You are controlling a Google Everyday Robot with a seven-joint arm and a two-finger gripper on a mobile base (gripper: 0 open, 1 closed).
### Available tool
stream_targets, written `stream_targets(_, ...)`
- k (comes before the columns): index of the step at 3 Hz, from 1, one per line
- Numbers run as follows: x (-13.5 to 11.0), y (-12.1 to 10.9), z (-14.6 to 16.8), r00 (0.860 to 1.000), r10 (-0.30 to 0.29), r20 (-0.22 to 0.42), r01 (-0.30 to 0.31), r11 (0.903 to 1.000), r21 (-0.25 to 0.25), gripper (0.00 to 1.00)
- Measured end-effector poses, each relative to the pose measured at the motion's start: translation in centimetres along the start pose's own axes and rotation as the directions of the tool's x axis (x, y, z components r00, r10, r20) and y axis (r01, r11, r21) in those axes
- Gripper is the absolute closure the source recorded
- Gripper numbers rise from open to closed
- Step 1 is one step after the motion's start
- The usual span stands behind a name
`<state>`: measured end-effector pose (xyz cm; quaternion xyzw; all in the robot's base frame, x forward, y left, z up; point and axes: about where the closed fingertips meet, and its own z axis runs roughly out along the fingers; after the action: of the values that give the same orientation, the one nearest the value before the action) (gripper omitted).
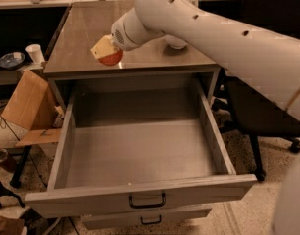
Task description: Place apple into top drawer
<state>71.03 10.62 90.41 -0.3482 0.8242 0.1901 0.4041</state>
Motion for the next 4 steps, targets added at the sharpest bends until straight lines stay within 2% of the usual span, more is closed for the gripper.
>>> stream_targets(1, 5.7, 2.1, -2.5, 1.000, 0.002, -0.032, -0.006, 0.9918, -0.128, 1.00)
stream_targets(2, 12.0, 2.6, -3.8, 0.995, -0.024, -0.098, 0.000, 0.9711, -0.239, 1.00)
stream_targets(3, 17.4, 5.0, -1.8, 0.984, -0.097, -0.153, 0.029, 0.9183, -0.395, 1.00)
stream_targets(4, 22.0, 7.6, 1.5, 0.965, -0.168, -0.202, 0.029, 0.8315, -0.555, 1.00)
